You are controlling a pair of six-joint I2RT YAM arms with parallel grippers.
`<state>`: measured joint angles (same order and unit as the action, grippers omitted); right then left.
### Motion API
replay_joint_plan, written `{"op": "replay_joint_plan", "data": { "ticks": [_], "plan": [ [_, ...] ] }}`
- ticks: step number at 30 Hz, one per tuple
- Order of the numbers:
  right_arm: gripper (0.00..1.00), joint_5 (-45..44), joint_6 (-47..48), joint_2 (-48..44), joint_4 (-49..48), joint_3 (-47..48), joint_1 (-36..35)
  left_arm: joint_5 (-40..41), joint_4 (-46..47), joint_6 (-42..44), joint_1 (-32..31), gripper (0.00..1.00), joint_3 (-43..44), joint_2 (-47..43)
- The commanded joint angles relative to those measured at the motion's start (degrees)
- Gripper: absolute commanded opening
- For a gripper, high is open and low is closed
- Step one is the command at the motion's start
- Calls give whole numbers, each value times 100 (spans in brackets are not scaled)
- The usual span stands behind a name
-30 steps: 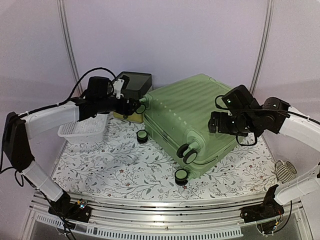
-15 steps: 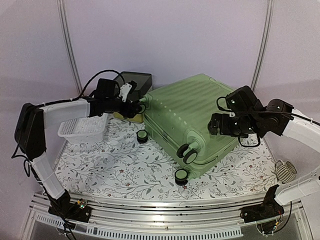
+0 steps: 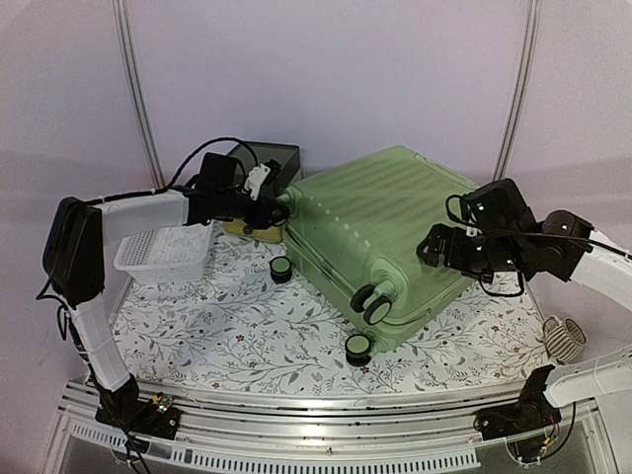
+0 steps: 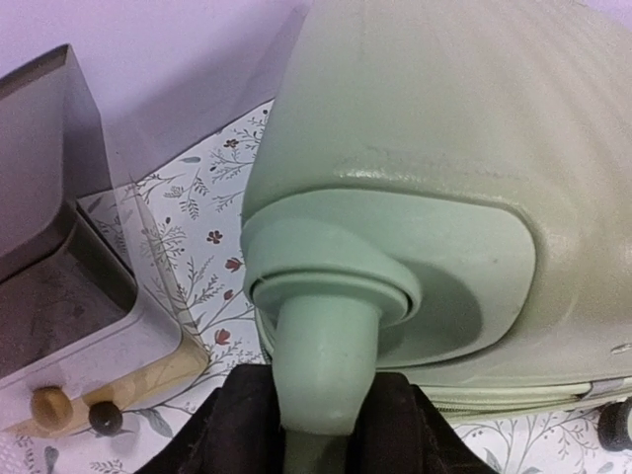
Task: Open, take out, and arrange the luggage
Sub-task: Rotate the luggage at the center of the board.
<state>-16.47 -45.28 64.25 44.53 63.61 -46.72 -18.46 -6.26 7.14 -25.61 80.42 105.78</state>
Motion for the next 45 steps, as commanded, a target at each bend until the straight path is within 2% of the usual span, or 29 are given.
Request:
{"op": "replay_joint_plan", "data": {
  "ticks": [1,4,9,12,17,21,26,32,40,42,43,45],
  "plan": [
    [99,256,82,-372,723,-305,704,-234,9,-514,-79,44,-168,-242],
    [99,68,260,-624,912,-301,1305,48,286,-572,-301,40,-680,-647],
    [87,-710,224,-1004,1344,-244,2069,310,494,-875,-622,31,-1343,-1294],
    [86,-730,446,-1063,1232,-251,2331,404,545,-1217,-864,29,-1753,-1669],
    [85,-689,744,-518,1130,-197,2621,991,573,-1490,-1579,29,-2456,-2350],
    [83,-601,952,48,1022,-110,3140,1181,565,-1899,-2063,29,-2894,-2969],
    [83,102,1270,397,438,-51,3692,1175,556,-2468,-2751,29,-3400,-3448],
    [82,843,1720,1010,43,426,3783,1288,518,-2849,-3786,32,-3463,-3326],
    [83,1981,2112,1970,-319,1046,3789,1145,651,-2794,-4820,39,-2594,-2481],
    [83,2250,2204,2238,-367,1261,3785,1063,716,-2744,-4965,45,-2321,-2108],
    [83,2318,2251,2365,-395,1364,3784,1007,734,-2694,-5019,52,-2169,-1939],
    [83,2421,2326,2592,-447,1617,3784,950,760,-2603,-5172,60,-1873,-1587]
  ]
}}
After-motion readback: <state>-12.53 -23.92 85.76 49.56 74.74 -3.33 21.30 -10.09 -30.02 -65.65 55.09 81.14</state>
